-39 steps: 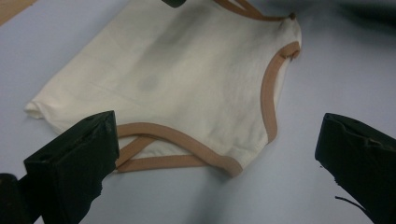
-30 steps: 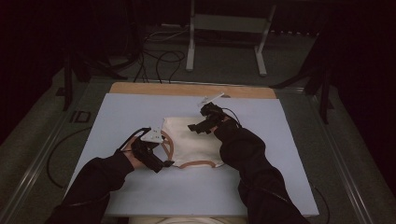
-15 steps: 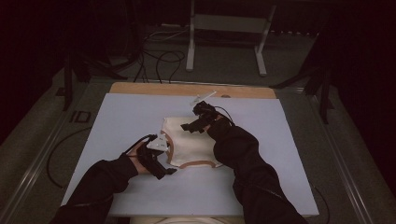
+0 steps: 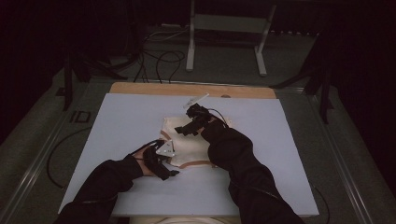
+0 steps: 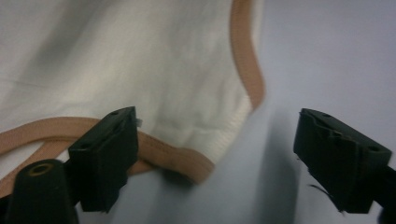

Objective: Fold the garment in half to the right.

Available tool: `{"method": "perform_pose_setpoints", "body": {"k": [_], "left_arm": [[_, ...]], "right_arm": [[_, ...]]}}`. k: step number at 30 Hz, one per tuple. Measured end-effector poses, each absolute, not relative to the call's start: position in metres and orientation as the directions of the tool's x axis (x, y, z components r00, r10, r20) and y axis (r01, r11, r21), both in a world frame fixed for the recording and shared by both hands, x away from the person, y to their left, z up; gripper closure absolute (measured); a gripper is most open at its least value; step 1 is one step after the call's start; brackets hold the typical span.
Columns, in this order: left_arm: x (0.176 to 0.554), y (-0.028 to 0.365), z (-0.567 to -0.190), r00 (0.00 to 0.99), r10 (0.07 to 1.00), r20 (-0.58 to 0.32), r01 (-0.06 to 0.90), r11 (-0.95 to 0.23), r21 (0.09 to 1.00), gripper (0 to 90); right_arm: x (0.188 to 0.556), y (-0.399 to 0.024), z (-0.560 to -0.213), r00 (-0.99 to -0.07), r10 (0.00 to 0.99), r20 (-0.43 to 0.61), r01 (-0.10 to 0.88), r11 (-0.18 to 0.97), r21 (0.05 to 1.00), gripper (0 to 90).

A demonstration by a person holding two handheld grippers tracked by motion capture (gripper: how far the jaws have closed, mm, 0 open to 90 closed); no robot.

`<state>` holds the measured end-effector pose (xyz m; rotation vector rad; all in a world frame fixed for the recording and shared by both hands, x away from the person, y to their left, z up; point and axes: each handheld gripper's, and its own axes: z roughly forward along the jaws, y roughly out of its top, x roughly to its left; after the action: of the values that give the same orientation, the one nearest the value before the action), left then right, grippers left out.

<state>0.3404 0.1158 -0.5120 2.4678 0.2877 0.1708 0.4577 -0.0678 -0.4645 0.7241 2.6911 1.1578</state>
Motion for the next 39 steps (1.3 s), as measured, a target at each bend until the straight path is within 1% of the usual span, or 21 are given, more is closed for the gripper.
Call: {"method": "perform_pose_setpoints", "body": {"k": [2,3,4,7,9,10,13,14,15,17,18,19,22,27,28,30,39], "left_arm": [[0.342,0.112,-0.515,0.968,0.244,0.053,0.160,-0.772,0.615,19.4],[0.342,0.112,-0.515,0.968,0.244,0.053,0.160,-0.772,0.615,19.7],[0.344,0.110,-0.516,0.972,0.233,0.036,0.160,-0.764,0.625,25.5],[0.346,0.108,-0.515,0.972,0.232,0.029,0.163,-0.764,0.624,35.4],[0.349,0.108,-0.515,0.971,0.237,0.024,0.170,-0.758,0.629,39.9],[0.353,0.108,-0.515,0.968,0.250,0.028,0.177,-0.757,0.628,45.2],[0.356,0.107,-0.514,0.968,0.249,0.038,0.172,-0.764,0.622,54.6],[0.357,0.105,-0.512,0.967,0.252,0.050,0.167,-0.766,0.621,61.5],[0.357,0.105,-0.512,0.967,0.252,0.050,0.167,-0.766,0.621,64.4],[0.357,0.103,-0.512,0.966,0.251,0.062,0.160,-0.770,0.618,73.8],[0.356,0.102,-0.511,0.964,0.251,0.088,0.146,-0.776,0.614,79.0],[0.356,0.101,-0.511,0.964,0.245,0.104,0.133,-0.780,0.611,81.3],[0.353,0.101,-0.512,0.960,0.249,0.125,0.121,-0.776,0.619,84.0],[0.354,0.104,-0.511,0.959,0.259,0.113,0.130,-0.761,0.635,84.7],[0.355,0.103,-0.511,0.960,0.257,0.110,0.130,-0.759,0.638,84.8],[0.354,0.103,-0.512,0.961,0.251,0.115,0.122,-0.761,0.637,84.7],[0.355,0.106,-0.512,0.963,0.247,0.112,0.120,-0.756,0.643,84.7]], "right_arm": [[0.458,-0.066,-0.466,-0.879,0.471,0.075,0.379,0.595,0.708,10.0],[0.458,-0.066,-0.466,-0.879,0.471,0.075,0.379,0.595,0.708,10.0],[0.458,-0.065,-0.467,-0.880,0.469,0.076,0.381,0.599,0.704,10.0],[0.458,-0.065,-0.468,-0.879,0.469,0.080,0.384,0.600,0.702,10.0],[0.459,-0.064,-0.469,-0.880,0.469,0.078,0.383,0.601,0.701,10.0],[0.460,-0.064,-0.470,-0.880,0.468,0.076,0.381,0.602,0.702,10.0],[0.460,-0.064,-0.470,-0.879,0.470,0.079,0.385,0.602,0.700,10.0],[0.460,-0.063,-0.471,-0.878,0.471,0.083,0.388,0.600,0.700,10.0],[0.460,-0.063,-0.471,-0.878,0.471,0.083,0.388,0.600,0.700,10.0],[0.461,-0.062,-0.470,-0.878,0.471,0.087,0.390,0.597,0.701,10.0],[0.462,-0.061,-0.470,-0.878,0.470,0.087,0.389,0.598,0.701,10.0],[0.463,-0.060,-0.470,-0.880,0.467,0.088,0.387,0.597,0.702,10.0],[0.465,-0.057,-0.470,-0.879,0.468,0.090,0.389,0.594,0.705,10.0],[0.470,-0.051,-0.470,-0.876,0.476,0.084,0.387,0.587,0.711,10.0],[0.473,-0.048,-0.470,-0.863,0.497,0.096,0.407,0.569,0.715,12.2],[0.477,-0.044,-0.469,-0.852,0.514,0.101,0.418,0.551,0.722,13.5],[0.487,-0.022,-0.469,-0.828,0.546,0.122,0.454,0.527,0.718,12.3]]}}
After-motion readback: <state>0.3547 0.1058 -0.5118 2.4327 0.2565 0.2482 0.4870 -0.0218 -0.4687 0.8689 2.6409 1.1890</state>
